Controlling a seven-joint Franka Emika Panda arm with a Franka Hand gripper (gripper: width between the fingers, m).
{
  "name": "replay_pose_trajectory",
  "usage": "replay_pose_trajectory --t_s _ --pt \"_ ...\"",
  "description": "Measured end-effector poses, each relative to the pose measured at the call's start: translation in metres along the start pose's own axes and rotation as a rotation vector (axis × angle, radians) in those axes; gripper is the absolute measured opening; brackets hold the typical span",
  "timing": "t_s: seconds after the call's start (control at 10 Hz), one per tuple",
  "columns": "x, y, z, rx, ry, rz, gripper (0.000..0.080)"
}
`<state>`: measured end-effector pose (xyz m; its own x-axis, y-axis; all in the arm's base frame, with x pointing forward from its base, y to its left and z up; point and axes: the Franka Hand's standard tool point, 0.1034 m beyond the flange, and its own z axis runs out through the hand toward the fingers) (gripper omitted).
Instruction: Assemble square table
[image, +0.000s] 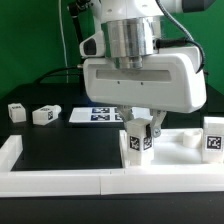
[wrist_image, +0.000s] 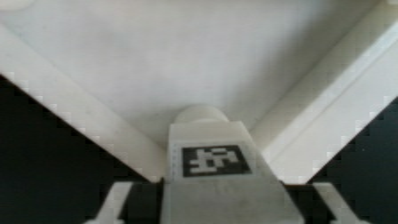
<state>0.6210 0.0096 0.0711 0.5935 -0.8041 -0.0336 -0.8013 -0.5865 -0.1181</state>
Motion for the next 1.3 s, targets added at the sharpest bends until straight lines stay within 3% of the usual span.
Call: replay_pose_trajectory --t_s 0.2,0.6,0.7,1.1,1.2,1.3 --pt "0.001 -0.001 0.000 0.009 -0.036 0.300 0.0294" --pt "0.002 -0.009 0.001 0.074 -0.129 0.954 0.0294" --pt "0.001 -0.010 0.001 0.072 -0.133 1.037 0.0294" --pt "0.000 -0.009 0.001 0.064 -0.126 1.045 0.0331" --pt "-0.001 -0.009 0.000 0.057 -0.113 0.875 0.0529" --pt "-0.002 -0.008 -0.001 0.047 -0.095 0.641 0.0529"
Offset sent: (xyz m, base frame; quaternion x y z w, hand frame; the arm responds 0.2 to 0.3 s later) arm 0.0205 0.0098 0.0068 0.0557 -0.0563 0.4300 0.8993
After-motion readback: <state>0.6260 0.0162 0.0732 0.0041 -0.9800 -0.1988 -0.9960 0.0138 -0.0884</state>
